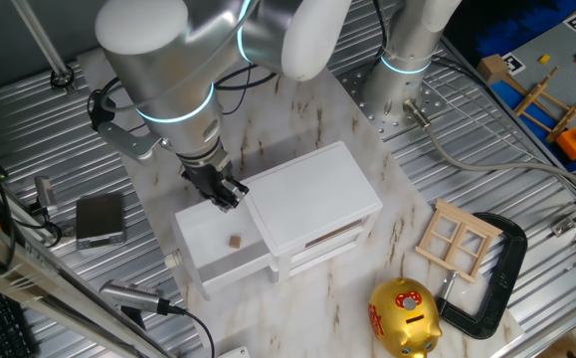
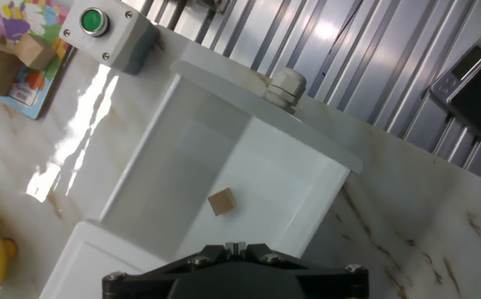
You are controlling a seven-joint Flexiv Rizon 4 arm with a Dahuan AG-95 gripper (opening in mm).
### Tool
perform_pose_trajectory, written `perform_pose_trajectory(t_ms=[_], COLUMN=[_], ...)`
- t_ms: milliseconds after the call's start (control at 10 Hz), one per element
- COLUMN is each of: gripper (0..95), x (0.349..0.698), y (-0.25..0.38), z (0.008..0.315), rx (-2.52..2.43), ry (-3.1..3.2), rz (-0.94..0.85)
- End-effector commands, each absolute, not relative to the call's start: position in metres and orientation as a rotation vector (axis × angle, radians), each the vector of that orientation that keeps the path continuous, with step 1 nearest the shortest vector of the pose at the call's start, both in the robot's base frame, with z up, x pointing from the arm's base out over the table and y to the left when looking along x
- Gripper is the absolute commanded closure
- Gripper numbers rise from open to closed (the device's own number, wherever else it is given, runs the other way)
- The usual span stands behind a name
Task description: Put things in the drawer
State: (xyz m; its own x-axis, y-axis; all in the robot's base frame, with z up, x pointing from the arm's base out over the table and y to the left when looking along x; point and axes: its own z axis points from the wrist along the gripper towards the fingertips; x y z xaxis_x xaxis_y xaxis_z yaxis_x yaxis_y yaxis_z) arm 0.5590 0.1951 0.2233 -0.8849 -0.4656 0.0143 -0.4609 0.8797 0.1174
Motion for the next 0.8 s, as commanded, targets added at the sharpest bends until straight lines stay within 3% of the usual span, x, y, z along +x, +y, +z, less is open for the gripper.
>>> perform_pose_trajectory(t_ms=[100, 500, 800], gripper=[95.0, 95.0, 95.0], x=[0.559, 0.579, 0.624], y=[0.196, 0.197, 0.18], z=[0.223, 0.225, 0.221], rx=[0.752, 0.735, 0.8], ry=[-2.997, -3.009, -2.996], rz=[-0.169, -0.158, -0.163])
